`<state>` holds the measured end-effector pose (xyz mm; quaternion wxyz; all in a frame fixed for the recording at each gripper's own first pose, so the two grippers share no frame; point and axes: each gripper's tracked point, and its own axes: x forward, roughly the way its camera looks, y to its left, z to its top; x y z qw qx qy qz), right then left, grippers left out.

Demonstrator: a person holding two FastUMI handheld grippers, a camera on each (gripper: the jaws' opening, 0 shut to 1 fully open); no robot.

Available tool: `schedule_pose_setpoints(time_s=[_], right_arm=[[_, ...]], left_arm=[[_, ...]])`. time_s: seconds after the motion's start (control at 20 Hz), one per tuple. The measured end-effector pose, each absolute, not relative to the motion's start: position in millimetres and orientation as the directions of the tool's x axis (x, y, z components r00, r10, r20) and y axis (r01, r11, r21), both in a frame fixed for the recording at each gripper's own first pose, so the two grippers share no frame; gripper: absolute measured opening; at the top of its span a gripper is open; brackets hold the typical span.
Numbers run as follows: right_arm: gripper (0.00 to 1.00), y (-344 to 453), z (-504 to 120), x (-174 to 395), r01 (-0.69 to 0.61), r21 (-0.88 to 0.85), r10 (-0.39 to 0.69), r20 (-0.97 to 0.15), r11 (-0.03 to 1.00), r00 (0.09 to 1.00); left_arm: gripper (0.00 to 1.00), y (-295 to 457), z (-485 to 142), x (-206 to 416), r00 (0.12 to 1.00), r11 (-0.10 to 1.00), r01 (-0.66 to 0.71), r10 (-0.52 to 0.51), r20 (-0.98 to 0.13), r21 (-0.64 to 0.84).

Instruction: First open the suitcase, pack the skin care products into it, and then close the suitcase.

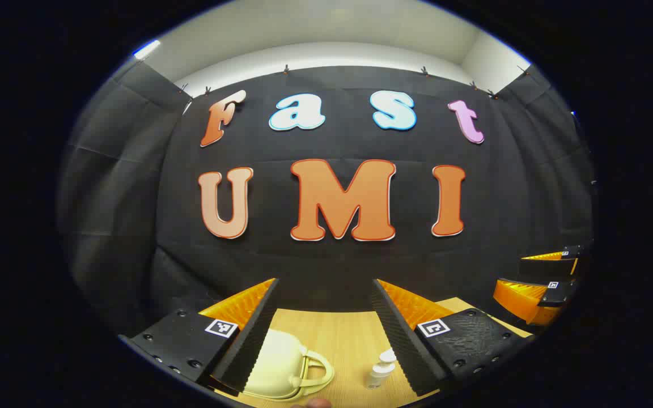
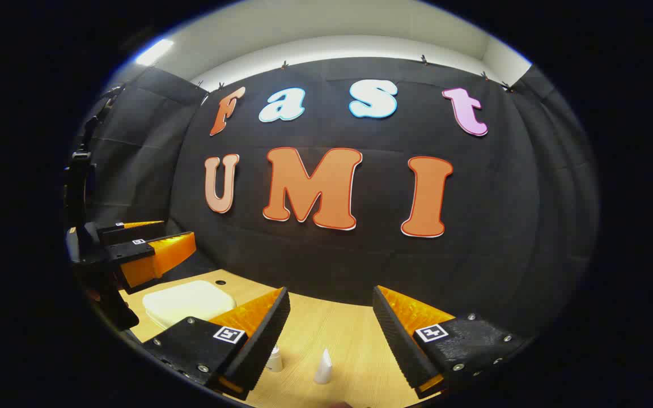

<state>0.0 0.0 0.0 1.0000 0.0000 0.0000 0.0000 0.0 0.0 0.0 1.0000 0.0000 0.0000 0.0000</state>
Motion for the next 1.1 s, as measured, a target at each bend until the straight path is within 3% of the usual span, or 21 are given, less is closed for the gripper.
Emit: schedule_pose_setpoints(time_s=[0.25,0.8,1.1], right_arm=[[0.94,6.1,1.5,8.4,-0.032,-0.001,0.032,0.0,0.999,0.999],[0.94,23.9,-2.6,29.4,0.049,0.015,-0.048,-0.025,0.999,0.999],[0.94,18.7,-9.0,33.7,0.099,0.02,-0.098,-0.041,0.995,0.994]], left_arm=[[1.0,2.9,0.2,8.0,0.999,0.999,-0.042,0.042,-0.005,0.016],[0.99,8.7,-15.9,34.4,0.998,0.998,0.045,-0.043,-0.034,0.043],[0.99,13.8,-63.4,42.4,0.99,0.982,0.099,-0.082,-0.112,0.16]])
